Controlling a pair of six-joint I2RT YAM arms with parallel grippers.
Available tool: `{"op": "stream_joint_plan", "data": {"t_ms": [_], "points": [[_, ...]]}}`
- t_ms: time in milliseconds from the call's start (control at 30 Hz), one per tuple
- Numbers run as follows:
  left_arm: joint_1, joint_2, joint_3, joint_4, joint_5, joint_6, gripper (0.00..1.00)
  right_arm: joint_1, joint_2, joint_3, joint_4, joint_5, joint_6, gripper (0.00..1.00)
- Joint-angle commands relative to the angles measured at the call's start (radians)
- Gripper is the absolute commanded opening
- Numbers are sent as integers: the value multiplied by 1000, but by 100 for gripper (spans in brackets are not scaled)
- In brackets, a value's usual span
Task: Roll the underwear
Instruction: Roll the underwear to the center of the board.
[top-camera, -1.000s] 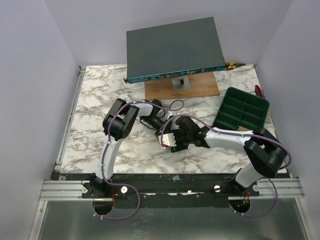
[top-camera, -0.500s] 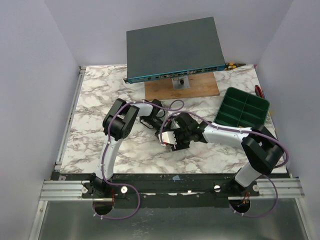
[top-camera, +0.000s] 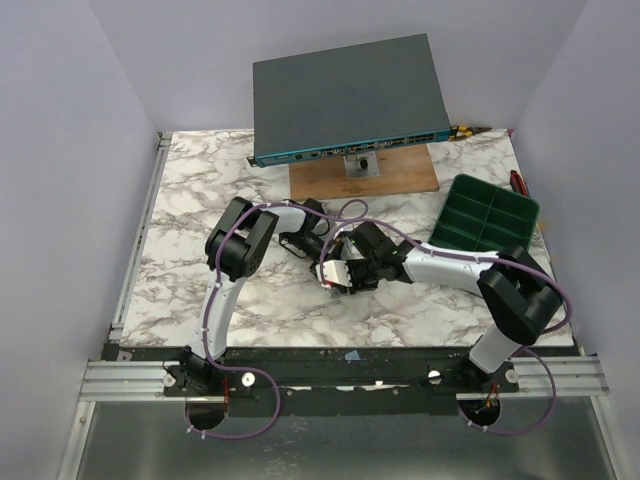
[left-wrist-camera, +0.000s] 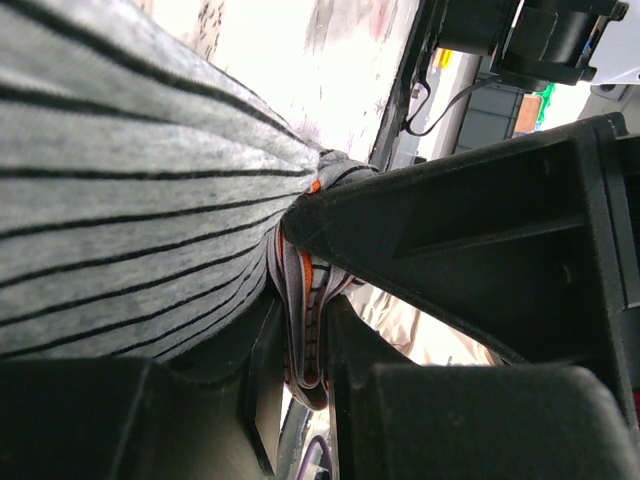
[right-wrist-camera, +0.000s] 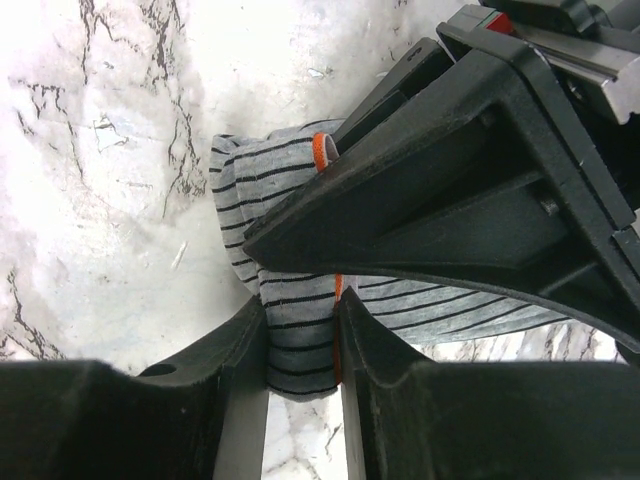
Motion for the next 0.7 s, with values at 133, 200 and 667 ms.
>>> {"op": "stream_joint_plan", "data": {"t_ms": [133,200,667], "points": [[-4,7,-31,26,-90,36,0,-9,85,-87,-73,22,11,24],[-4,9,-31,26,-92,35,0,-9,85,-88,-76,25,10,22],[38,-121,-129,136,-112,-17,67,-26,117,-33,-213,-115,38,1]]}}
